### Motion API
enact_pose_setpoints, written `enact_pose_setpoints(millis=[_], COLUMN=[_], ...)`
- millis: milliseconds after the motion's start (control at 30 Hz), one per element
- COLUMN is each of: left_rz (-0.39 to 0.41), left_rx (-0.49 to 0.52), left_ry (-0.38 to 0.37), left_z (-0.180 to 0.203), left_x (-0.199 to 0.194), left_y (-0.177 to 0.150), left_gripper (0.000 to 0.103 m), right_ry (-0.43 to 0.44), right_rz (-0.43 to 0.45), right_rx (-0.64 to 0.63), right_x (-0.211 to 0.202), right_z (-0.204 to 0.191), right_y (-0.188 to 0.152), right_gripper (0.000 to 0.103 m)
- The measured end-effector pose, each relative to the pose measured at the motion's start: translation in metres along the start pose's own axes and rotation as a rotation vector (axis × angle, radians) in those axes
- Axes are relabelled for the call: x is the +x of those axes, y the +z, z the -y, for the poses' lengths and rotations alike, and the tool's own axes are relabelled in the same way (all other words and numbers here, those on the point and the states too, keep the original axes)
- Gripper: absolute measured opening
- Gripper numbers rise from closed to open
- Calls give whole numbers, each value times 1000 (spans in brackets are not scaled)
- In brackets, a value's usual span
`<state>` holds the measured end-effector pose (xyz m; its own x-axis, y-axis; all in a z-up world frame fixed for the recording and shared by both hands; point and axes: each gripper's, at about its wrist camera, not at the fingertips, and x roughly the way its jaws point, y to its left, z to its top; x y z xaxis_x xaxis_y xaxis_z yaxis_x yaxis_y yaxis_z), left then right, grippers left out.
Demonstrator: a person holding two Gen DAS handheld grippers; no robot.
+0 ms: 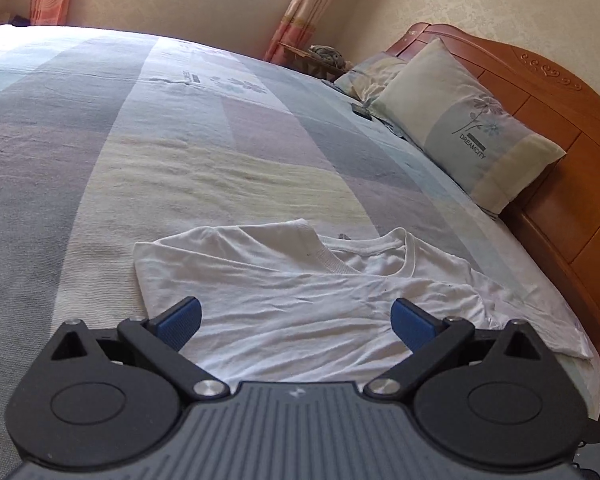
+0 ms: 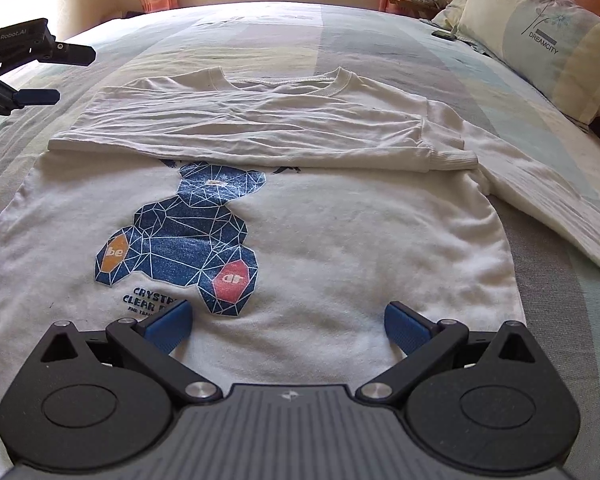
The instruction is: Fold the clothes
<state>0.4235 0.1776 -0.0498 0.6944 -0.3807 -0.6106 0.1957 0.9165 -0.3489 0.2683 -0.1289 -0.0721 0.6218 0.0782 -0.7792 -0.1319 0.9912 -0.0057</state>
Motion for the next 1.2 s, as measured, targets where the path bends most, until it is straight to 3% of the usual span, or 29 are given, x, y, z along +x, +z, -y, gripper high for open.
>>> enact_pose_setpoints(millis=[67,167,300,433,600,667,833,1000,1200], left_rz=[-38,-76,-36,-24,-103,-152,-149,-91,-117], left_rx=[36,4,-14,122,236,198,236,226,143], left_ry=[-2,105,125,-6,-11,34,110,84,109], left_z=[2,-17,-17,14,35,26,28,39,49], left_x=[17,41,22,0,5,12,-7,-39,-48], left_y=[9,14,26,17,-17,-27,-28,-24,-40], left_gripper=[100,98,99,100,100,100,99,99,99], right_ry=[-2,-4,-11,-16,-17,-16,-5,29,87], right_rz=[-2,-3,-1,8,10,15,12,-34,-78], right_rx=[1,3,13,24,25,23,10,-12,-19], right_x=[0,0,0,-1,-1,-2,-3,-3,-6], right_z=[0,0,0,0,0,1,3,7,16], right_y=[0,1,0,-2,-2,-3,-4,3,13], right_gripper=[103,103,103,103,103,103,103,103,103])
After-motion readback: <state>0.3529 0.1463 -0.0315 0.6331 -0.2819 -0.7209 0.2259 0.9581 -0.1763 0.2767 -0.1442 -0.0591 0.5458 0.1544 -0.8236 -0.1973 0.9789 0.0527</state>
